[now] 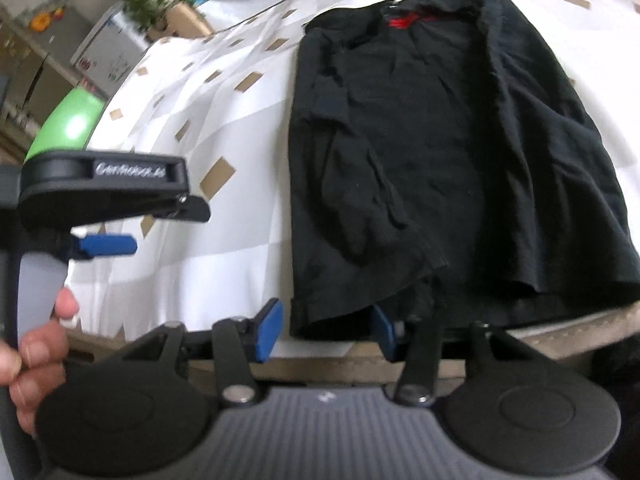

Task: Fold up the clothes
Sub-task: 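Press the open right tool along the hem of the folded shirt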

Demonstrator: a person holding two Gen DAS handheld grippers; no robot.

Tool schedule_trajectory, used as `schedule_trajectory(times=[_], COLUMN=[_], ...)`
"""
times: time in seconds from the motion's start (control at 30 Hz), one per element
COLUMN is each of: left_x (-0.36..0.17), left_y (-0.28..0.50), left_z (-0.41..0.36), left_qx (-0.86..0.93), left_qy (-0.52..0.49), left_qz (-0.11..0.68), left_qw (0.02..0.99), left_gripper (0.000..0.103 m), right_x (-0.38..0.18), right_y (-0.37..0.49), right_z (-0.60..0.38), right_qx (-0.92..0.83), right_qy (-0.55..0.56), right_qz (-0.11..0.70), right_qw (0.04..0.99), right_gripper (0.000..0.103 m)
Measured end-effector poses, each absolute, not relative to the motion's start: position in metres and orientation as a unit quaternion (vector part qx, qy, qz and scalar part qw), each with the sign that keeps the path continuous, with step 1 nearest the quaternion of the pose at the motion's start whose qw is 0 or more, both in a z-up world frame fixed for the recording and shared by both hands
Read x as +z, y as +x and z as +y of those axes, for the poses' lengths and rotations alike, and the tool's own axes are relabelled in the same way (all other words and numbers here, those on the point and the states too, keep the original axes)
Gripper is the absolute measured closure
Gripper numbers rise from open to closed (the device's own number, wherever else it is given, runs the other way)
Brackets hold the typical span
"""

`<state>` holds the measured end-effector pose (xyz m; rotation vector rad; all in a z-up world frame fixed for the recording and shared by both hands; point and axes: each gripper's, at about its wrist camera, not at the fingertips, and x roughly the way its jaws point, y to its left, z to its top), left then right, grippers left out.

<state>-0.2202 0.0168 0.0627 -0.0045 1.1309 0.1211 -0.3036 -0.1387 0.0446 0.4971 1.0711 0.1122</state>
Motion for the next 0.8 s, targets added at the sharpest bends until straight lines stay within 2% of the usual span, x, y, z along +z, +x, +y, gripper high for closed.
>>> schedule_trajectory(times=[0.2,0.27,0.33,0.43,0.6,0.8], left_x=[0.064,0.063,0.063,0.063,0.065,0.064], left_y=[-0.22,-0.219,-0.219,-0.219,-0.22,-0.22], left_z=[0.02,0.02,0.019,0.02,0.025,0.023], left_qx=[0.068,0.07,0.07,0.073,0.086,0.082], left_qy=[-0.006,-0.004,-0.002,-0.002,-0.013,-0.006], left_qz=[0.535,0.536,0.536,0.534,0.529,0.529], left_qw=[0.842,0.841,0.841,0.842,0.844,0.844], left_gripper=[0.022,0.022,0.022,0.022,0.022,0.021], right_x=[0.042,0.041,0.04,0.041,0.061,0.053], right_y=[-0.301,-0.301,-0.298,-0.296,-0.301,-0.309], right_z=[-0.143,-0.144,-0.144,-0.142,-0.112,-0.071], right_qx=[0.032,0.025,0.017,0.024,0.094,0.183], right_qy=[0.27,0.274,0.263,0.259,0.165,0.046], right_qz=[0.496,0.495,0.497,0.495,0.468,0.475], right_qw=[0.824,0.824,0.827,0.829,0.863,0.86], right_gripper=[0.058,0.067,0.087,0.096,0.097,0.093])
